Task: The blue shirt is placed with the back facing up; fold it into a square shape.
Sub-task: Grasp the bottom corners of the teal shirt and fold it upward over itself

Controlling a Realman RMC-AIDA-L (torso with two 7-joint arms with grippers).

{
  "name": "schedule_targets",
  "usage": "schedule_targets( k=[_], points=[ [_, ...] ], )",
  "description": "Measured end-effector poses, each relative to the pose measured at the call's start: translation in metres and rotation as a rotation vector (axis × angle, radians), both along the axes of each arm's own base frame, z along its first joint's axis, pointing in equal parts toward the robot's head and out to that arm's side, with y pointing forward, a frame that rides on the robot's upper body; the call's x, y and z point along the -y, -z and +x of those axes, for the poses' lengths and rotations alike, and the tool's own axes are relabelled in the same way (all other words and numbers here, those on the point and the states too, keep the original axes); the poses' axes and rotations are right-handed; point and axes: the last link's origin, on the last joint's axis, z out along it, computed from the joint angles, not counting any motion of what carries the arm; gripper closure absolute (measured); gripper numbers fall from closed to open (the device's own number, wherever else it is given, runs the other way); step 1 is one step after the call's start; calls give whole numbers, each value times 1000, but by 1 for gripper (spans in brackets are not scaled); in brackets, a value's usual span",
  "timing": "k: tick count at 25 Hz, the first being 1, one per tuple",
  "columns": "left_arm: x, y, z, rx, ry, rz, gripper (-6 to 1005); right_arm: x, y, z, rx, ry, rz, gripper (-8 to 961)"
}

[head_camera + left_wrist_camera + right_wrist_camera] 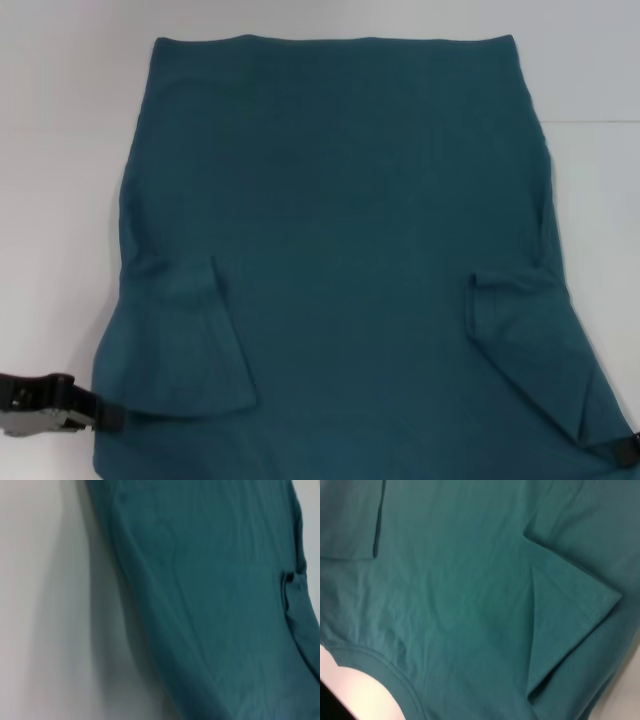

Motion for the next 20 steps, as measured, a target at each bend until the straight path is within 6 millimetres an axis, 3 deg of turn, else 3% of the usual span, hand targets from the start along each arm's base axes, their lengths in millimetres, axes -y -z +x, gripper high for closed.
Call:
schedule_targets(
  k=[4,7,11,12,13,20],
  points=[
    [-3,0,2,-4,8,-2,947,-1,-2,2,-18,9,32,899],
    [-19,3,10,-8,19,21,943,-14,-5,-4,-67,16,123,897],
    [-52,11,25,-31,11,70,939,-36,-8,-15,-124,39,259,893],
    [-52,11,25,-31,11,70,938,-42,-9,-17,-131,48,295,892],
    [-73,13,32,-58,-7,121,937,-48,-9,-17,-130,57,327,892],
    [-119,14,52,-163,-18,253,930,-87,-10,-26,-104,70,524,885]
  ],
)
